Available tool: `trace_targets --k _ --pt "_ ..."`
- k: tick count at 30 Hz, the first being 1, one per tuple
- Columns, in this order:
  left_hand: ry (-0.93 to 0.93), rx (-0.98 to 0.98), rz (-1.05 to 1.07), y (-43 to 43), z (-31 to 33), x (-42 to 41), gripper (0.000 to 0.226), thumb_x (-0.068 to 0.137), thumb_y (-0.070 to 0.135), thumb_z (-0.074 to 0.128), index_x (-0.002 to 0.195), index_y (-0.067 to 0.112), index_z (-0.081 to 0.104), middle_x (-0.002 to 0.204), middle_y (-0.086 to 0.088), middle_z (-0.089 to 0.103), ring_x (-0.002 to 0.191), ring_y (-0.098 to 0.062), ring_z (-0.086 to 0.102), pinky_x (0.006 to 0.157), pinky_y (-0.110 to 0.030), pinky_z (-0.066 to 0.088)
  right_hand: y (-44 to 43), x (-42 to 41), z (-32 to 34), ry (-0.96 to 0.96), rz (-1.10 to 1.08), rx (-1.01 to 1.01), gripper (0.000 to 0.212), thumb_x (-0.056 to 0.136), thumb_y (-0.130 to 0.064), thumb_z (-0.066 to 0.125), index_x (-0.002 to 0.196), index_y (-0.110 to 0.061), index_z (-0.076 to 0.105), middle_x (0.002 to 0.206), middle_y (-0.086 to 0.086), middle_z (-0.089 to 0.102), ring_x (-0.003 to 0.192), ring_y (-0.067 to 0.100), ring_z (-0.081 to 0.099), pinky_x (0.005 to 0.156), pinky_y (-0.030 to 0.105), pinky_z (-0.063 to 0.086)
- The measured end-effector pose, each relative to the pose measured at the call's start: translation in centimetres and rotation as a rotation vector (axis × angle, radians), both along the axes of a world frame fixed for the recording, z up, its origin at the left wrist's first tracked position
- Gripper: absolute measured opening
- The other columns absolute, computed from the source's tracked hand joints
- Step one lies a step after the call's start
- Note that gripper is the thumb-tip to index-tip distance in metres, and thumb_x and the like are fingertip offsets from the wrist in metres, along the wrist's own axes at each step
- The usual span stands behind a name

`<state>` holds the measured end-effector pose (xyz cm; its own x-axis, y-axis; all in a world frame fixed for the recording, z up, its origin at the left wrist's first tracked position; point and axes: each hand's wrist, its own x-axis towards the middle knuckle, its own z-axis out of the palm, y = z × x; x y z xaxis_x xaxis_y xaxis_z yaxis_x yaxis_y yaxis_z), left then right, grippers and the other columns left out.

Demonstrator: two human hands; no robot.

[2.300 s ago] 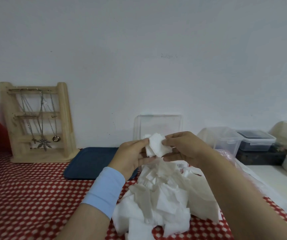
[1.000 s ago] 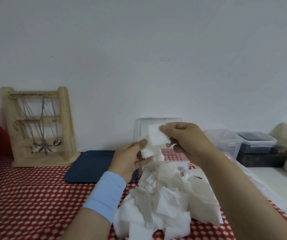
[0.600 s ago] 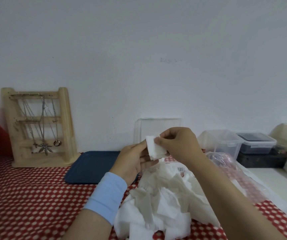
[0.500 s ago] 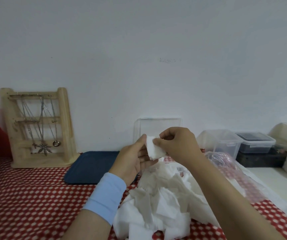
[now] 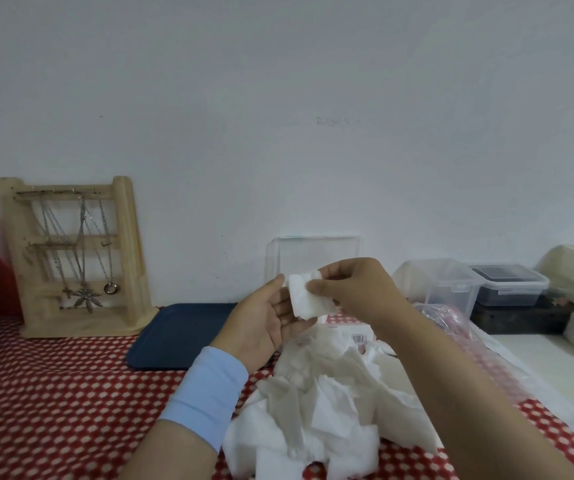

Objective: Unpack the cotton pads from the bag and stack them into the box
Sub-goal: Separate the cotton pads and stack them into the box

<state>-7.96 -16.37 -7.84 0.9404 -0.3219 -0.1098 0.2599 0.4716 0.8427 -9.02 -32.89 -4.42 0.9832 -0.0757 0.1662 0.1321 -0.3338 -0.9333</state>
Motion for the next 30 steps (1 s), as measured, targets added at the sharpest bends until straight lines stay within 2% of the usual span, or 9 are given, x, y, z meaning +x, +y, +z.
trace_targets --k 4,10,13,18,20,23,25,27,30 --pt "-0.028 0.03 -0.019 0.3 -0.2 0.3 0.037 0.103 0.029 0.054 0.123 -0.001 0.065 0.116 -0.022 0.074 0.103 -0.03 0.075 0.081 -0.033 0.064 -0.5 -0.1 0.2 0.03 0.012 0.055 0.016 0.091 -0.015 0.073 0.094 0.001 0.074 0.064 0.004 0.067 0.044 0.007 0.056 0.042 0.017 0.043" --pt "-0.071 0.129 0.03 0.9 -0.7 0.5 0.025 0.099 0.007 0.06 0.117 -0.008 0.067 0.116 -0.023 0.073 0.097 -0.026 0.076 0.077 -0.031 0.064 -1.2 -0.1 0.4 0.096 0.05 0.136 0.017 0.093 -0.023 0.071 0.095 -0.007 0.074 0.077 0.001 0.074 0.057 0.009 0.063 0.053 0.02 0.048" --pt "-0.059 0.146 0.056 1.0 -0.7 0.6 0.023 0.099 0.007 0.061 0.118 -0.006 0.068 0.113 -0.019 0.075 0.097 -0.026 0.076 0.075 -0.032 0.064 -1.6 -0.3 0.8 0.045 0.026 0.202 0.013 0.092 -0.023 0.073 0.089 -0.011 0.072 0.074 -0.004 0.072 0.052 0.004 0.062 0.049 0.017 0.043" --pt "-0.086 0.14 0.018 0.7 -0.5 0.2 0.025 0.101 0.01 0.058 0.119 -0.004 0.069 0.114 -0.019 0.075 0.105 -0.028 0.074 0.076 -0.031 0.064 -1.0 -0.6 0.6 0.066 0.093 0.069 0.018 0.083 -0.018 0.083 0.089 -0.003 0.076 0.063 0.0 0.071 0.049 0.01 0.06 0.047 0.023 0.047" --pt "-0.093 0.146 0.0 0.7 -0.3 0.1 0.026 0.102 0.011 0.056 0.119 -0.003 0.069 0.112 -0.02 0.075 0.103 -0.028 0.074 0.074 -0.029 0.063 -0.4 -0.4 0.2 0.048 0.039 0.031 0.014 0.081 -0.014 0.084 0.085 -0.004 0.074 0.066 0.007 0.074 0.054 0.018 0.064 0.062 0.038 0.059" --pt "-0.07 0.121 -0.006 0.5 0.0 0.0 0.031 0.103 0.02 0.055 0.122 -0.002 0.067 0.11 -0.021 0.075 0.099 -0.029 0.075 0.073 -0.032 0.064 -0.2 0.1 -0.2 0.029 -0.029 -0.031 0.014 0.08 -0.015 0.084 0.084 -0.006 0.073 0.071 0.009 0.074 0.057 0.022 0.066 0.074 0.053 0.06" --pt "-0.077 0.118 -0.024 0.6 0.1 0.0 0.035 0.1 0.028 0.06 0.119 0.001 0.069 0.112 -0.02 0.075 0.1 -0.028 0.075 0.076 -0.033 0.064 -0.2 0.2 -0.3 0.035 -0.01 -0.05 0.02 0.081 -0.019 0.084 0.094 -0.009 0.071 0.084 0.01 0.075 0.064 0.02 0.067 0.072 0.047 0.063" --pt "-0.148 0.228 -0.048 0.8 0.0 0.0 0.028 0.094 0.02 0.068 0.115 0.003 0.072 0.113 -0.016 0.076 0.103 -0.026 0.075 0.079 -0.031 0.063 -0.4 0.0 -0.3 0.064 0.041 -0.096 0.034 0.083 -0.024 0.082 0.113 -0.018 0.065 0.099 0.003 0.071 0.071 0.013 0.067 0.059 0.025 0.058" --pt "-0.222 0.378 -0.05 1.0 -0.5 0.3 0.025 0.093 0.001 0.068 0.117 0.004 0.071 0.112 -0.013 0.077 0.103 -0.026 0.075 0.084 -0.035 0.063 -0.9 -0.3 -0.1 0.094 0.143 -0.119 0.039 0.085 -0.017 0.079 0.122 -0.022 0.066 0.093 0.001 0.07 0.064 0.006 0.064 0.059 0.018 0.052"
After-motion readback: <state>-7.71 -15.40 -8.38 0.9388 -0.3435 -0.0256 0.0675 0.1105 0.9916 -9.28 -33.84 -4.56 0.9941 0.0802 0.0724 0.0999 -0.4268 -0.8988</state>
